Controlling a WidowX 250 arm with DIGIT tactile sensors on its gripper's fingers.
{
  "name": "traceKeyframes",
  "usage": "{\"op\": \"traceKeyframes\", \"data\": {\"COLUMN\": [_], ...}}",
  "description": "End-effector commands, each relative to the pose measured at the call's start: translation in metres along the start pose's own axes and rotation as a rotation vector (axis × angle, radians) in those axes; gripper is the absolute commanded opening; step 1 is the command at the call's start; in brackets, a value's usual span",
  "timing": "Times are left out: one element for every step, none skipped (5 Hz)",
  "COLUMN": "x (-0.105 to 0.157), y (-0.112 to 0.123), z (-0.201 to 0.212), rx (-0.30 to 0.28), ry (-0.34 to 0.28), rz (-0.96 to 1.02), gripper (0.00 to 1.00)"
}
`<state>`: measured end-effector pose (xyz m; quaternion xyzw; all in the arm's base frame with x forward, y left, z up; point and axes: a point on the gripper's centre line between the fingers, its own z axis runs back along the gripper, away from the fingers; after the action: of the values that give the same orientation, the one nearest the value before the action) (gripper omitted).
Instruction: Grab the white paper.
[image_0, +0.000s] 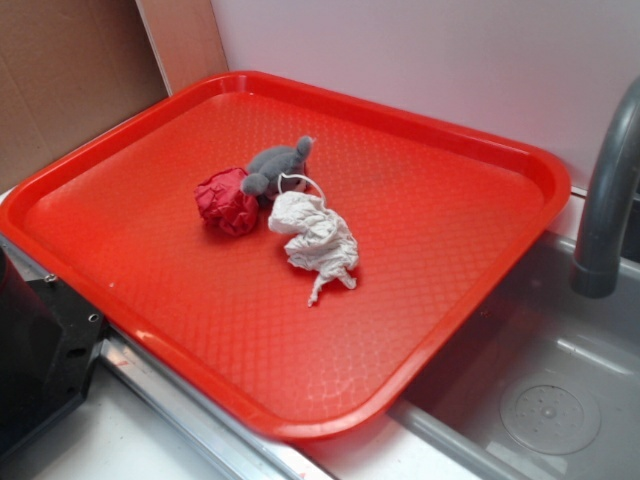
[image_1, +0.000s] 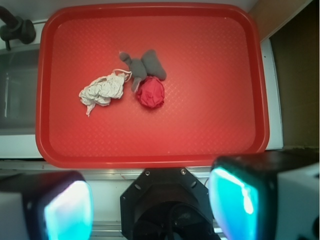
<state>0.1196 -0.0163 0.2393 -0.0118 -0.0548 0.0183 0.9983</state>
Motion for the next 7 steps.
{"op": "traceKeyframes", "data": {"x": [0.042, 0.042, 0.042, 0.067, 0.084, 0.087, 0.087], "y": [-0.051, -0.051, -0.051, -0.066, -0.084, -0.091, -0.094], "z": [-0.046, -0.046, -0.046, -0.081, -0.110, -0.142, -0.165], "rx": [0.135, 0.135, 0.135, 0.142, 0.146, 0.086, 0.038], "ry": [0.019, 0.019, 0.019, 0.016, 0.036, 0.014, -0.035], "rz": [-0.268, -0.268, -0.268, -0.520, -0.775, -1.020, -1.177], "gripper": [1.00, 1.00, 1.00, 1.00, 1.00, 1.00, 1.00]}}
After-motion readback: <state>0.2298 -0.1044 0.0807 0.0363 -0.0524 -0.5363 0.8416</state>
